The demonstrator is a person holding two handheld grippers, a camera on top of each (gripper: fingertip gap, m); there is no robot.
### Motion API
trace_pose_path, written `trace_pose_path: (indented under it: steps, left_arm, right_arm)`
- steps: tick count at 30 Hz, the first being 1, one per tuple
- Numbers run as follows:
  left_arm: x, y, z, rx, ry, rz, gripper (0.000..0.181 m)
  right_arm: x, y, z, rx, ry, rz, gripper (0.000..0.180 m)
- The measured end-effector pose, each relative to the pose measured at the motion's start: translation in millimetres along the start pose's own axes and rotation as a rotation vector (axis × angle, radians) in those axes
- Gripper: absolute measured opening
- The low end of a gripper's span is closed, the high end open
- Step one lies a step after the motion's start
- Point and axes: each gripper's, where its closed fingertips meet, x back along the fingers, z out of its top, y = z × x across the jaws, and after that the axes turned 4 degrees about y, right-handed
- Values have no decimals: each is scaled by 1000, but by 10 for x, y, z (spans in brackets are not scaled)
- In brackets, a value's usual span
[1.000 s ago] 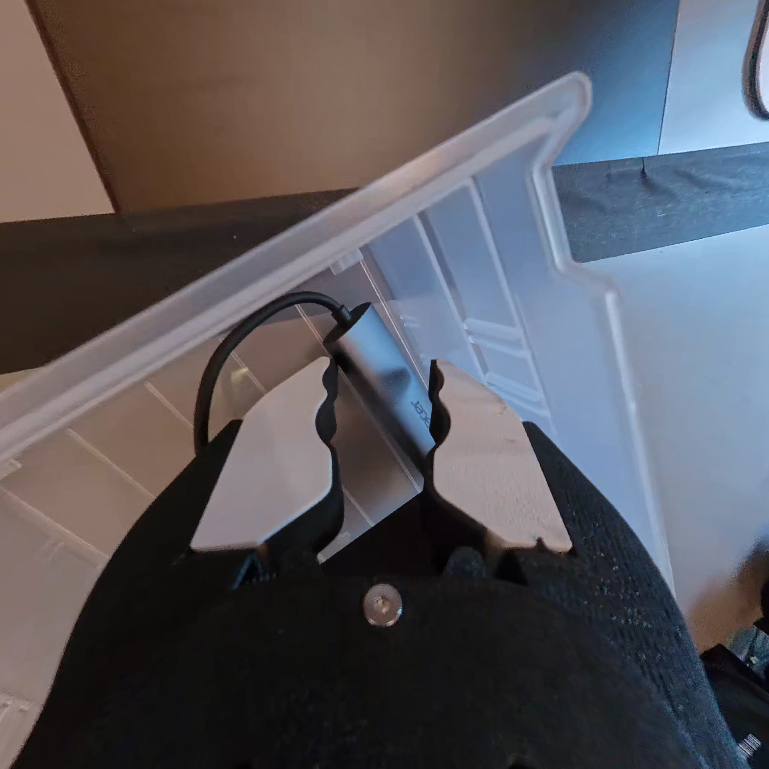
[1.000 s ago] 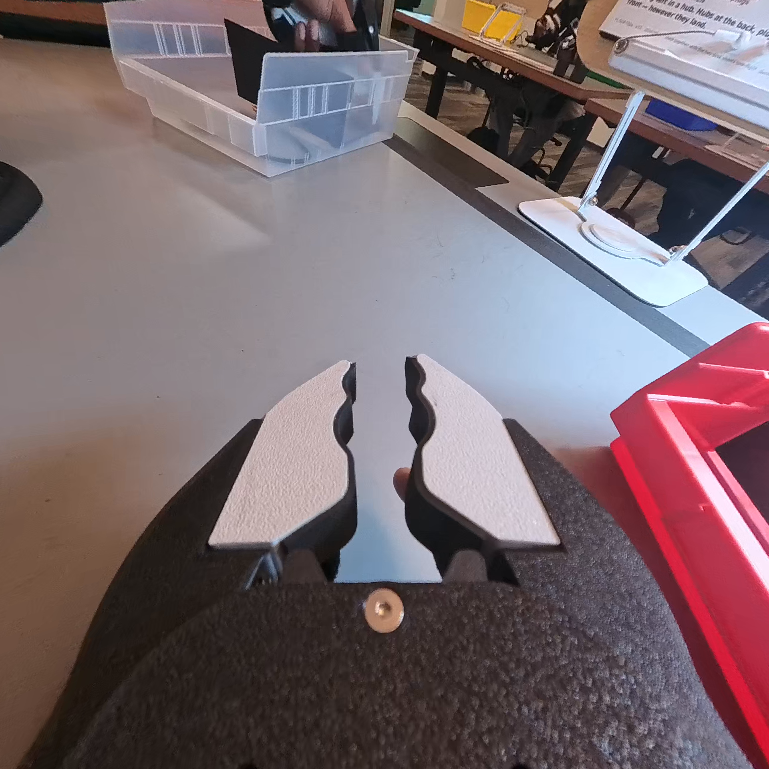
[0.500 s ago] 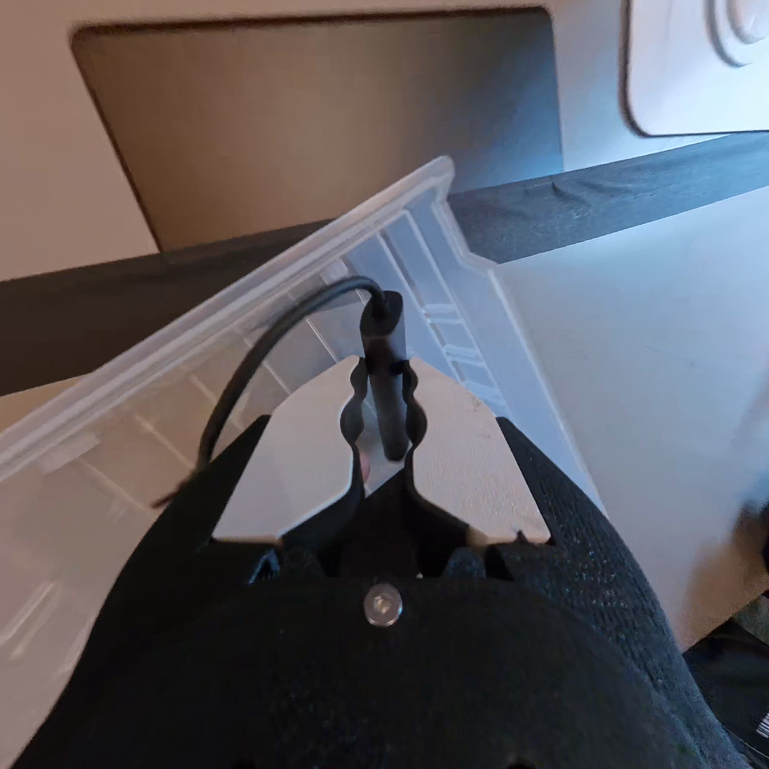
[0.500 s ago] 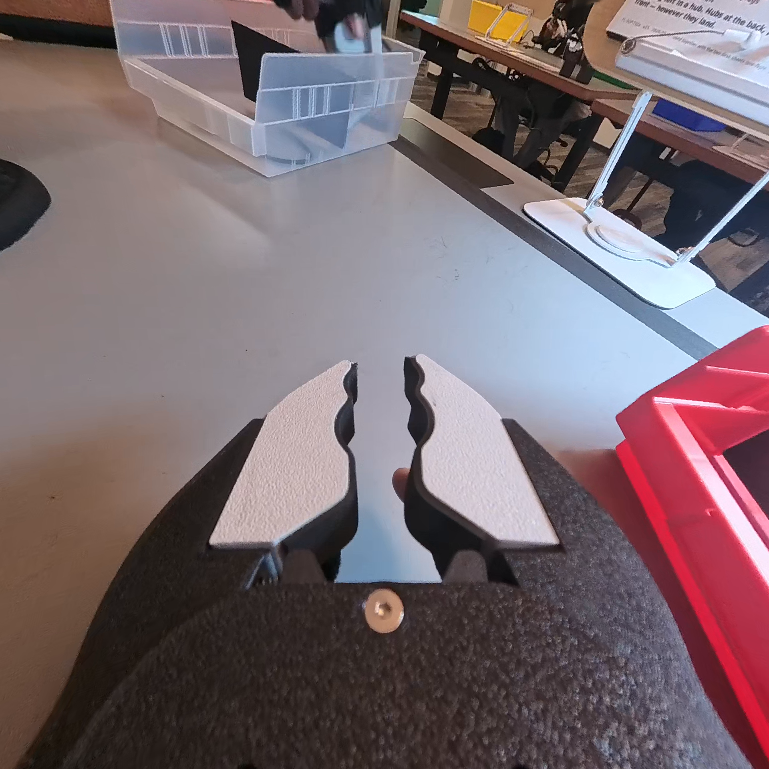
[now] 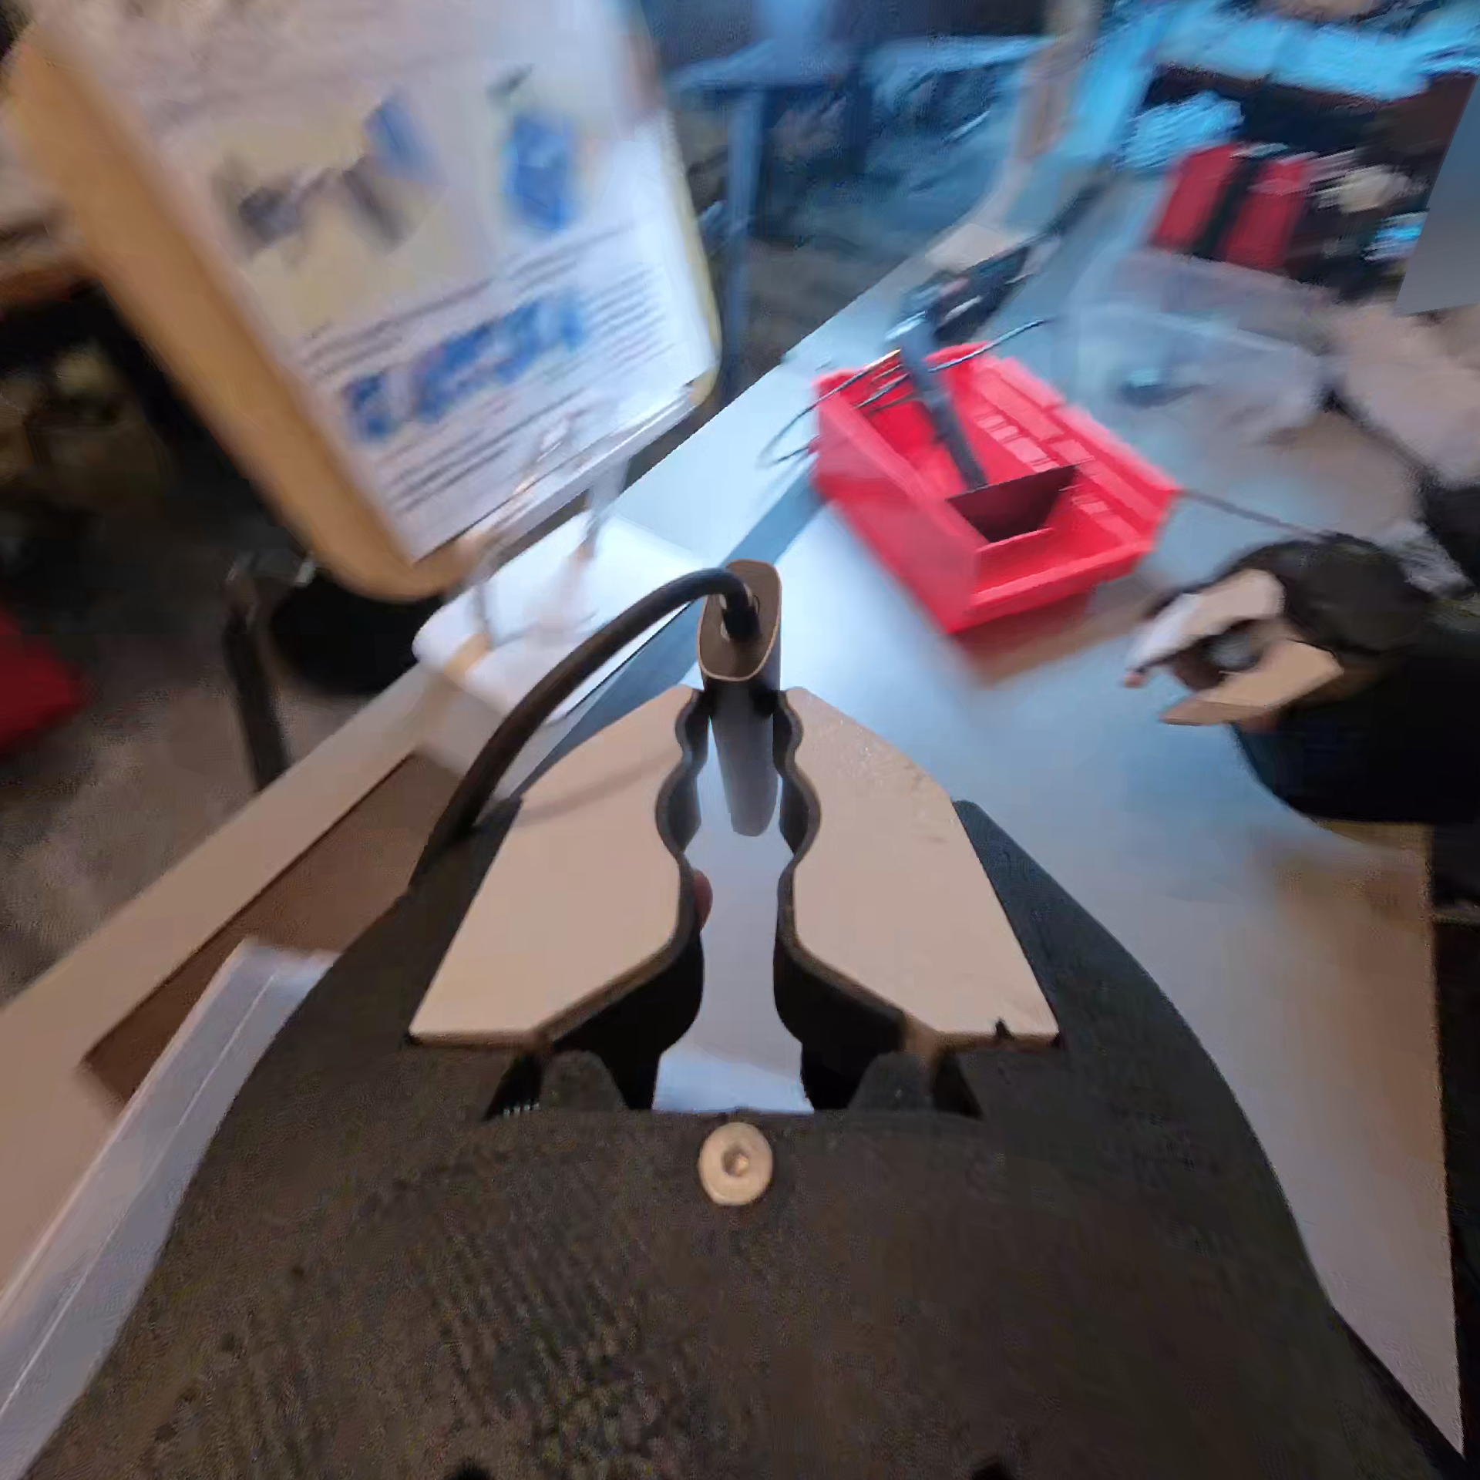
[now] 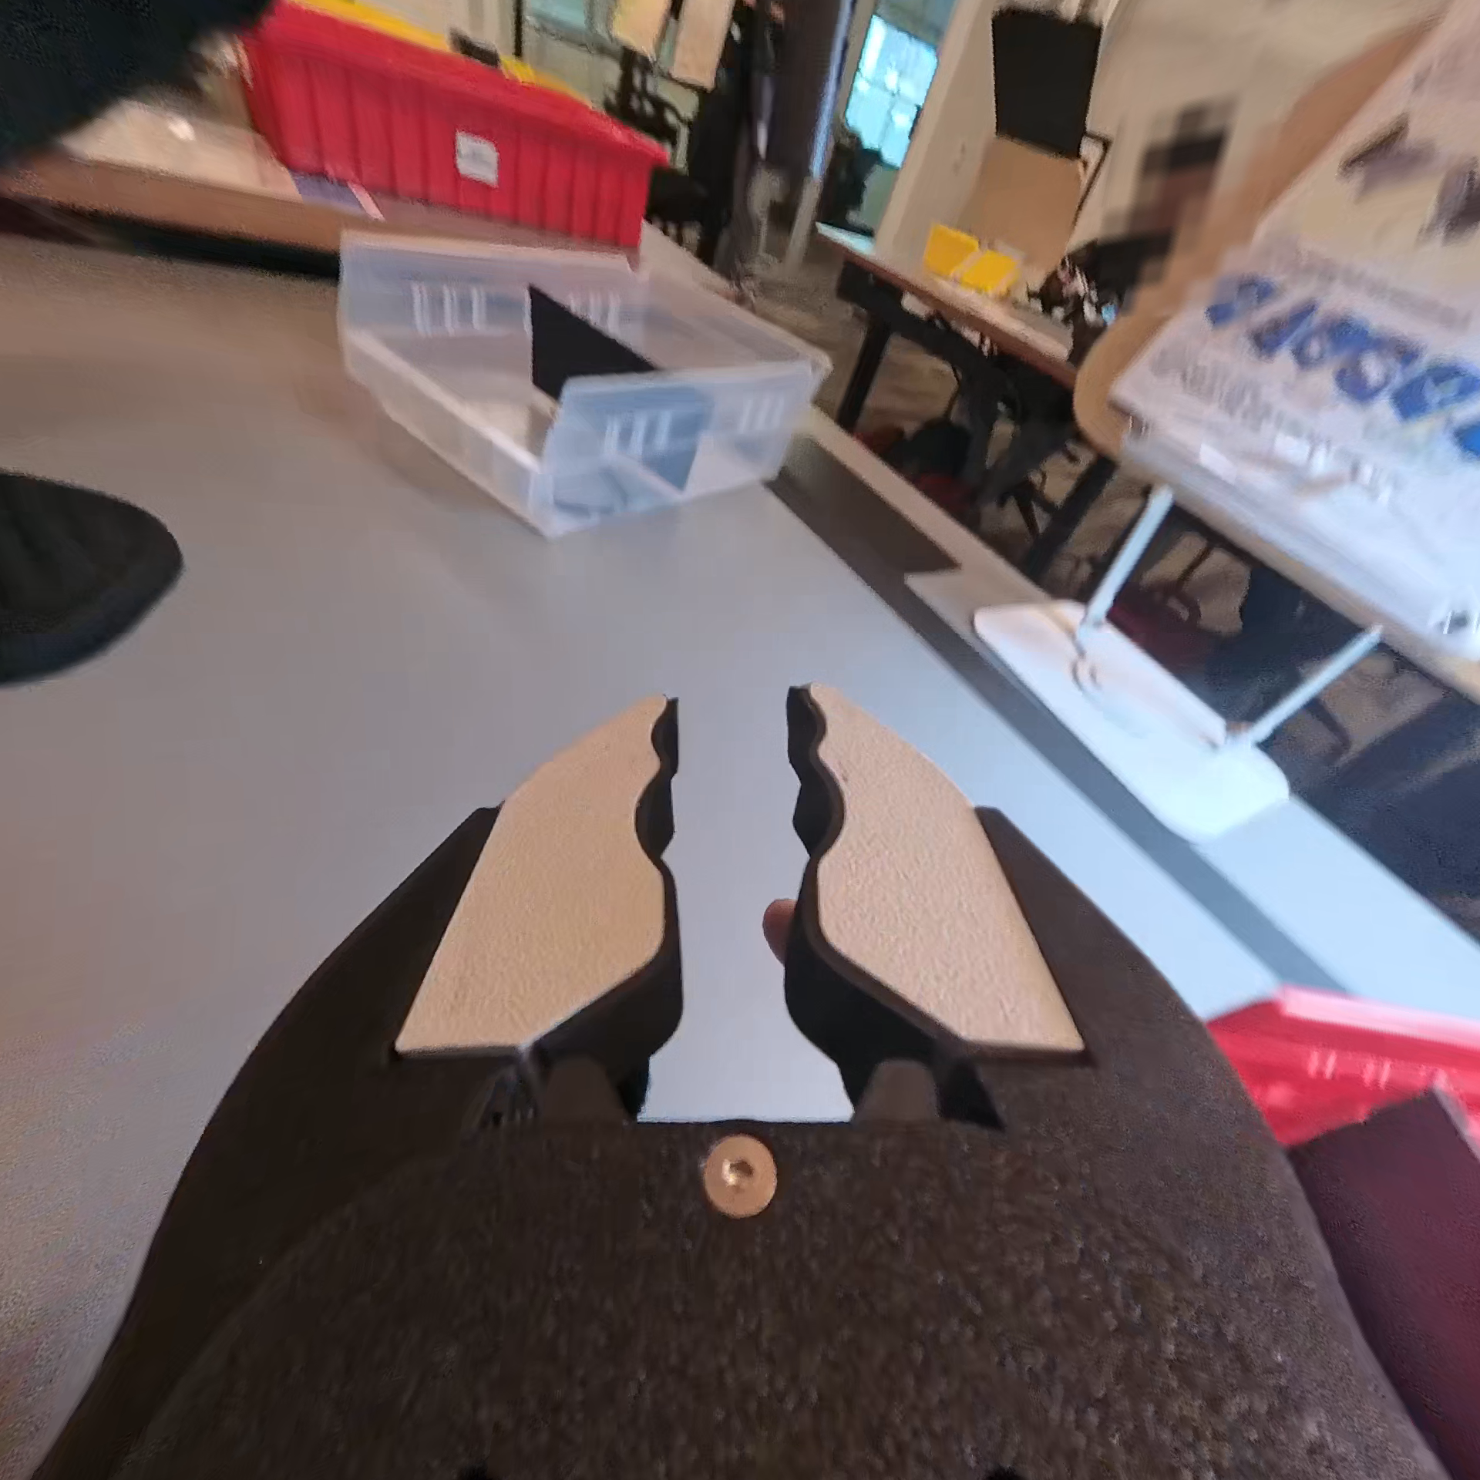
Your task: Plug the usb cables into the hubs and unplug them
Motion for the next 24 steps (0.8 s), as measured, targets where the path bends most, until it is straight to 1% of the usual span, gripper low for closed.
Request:
trace_pose_path:
  steps: [2,3,5,7,9,10,12,13,16,17,18,20,22,24]
  left_arm:
    - [-75,642,135,-89,120,-134,16]
    - [-108,949,180,-125,184,-201,16]
    - [-164,1429,270,-171,318,-287,15]
    - [-205,1797,335,-192,427,-382,16]
    - [-267,2008,340,-215,482,-444,15]
    - [-291,2077,337,-235,511,-470,16]
    - [-321,2165,320,-228,553,-535,15]
    - [-344,2157,302,-214,568,-545,16]
    - [-475,2019,163,-130,515,-563,16]
    - [-543,1913,107,-113,479,-517,3]
    - [-592,1785,72,-111,464,-448,3]
    - [-591,1659,1,-108,416,-401,12]
    - [-553,1525,37,-124,407,-293,20]
    - [-527,1473,72,-235,406,-161,23]
  right_arm:
    - [-117,5,408,30,66,47,31]
    - [-174,-4,614,36,102,73,37]
    - [-270,-53,992,11,184,135,50]
    - [-346,-103,1252,-25,256,185,61]
    - [-390,-119,1390,-50,315,204,61]
    - [-389,-137,1414,-58,336,220,51]
    - [-327,-171,1434,-41,402,243,19]
    - [-288,-156,1429,-2,419,231,18]
    - [-192,-2,1362,120,334,174,17]
    - [-138,89,1356,164,314,132,18]
    - [-75,168,1343,214,290,101,17]
    - [49,368,1312,285,231,12,17]
    - [140,555,1248,368,150,-80,17]
    - [137,610,1024,441,-25,-80,17]
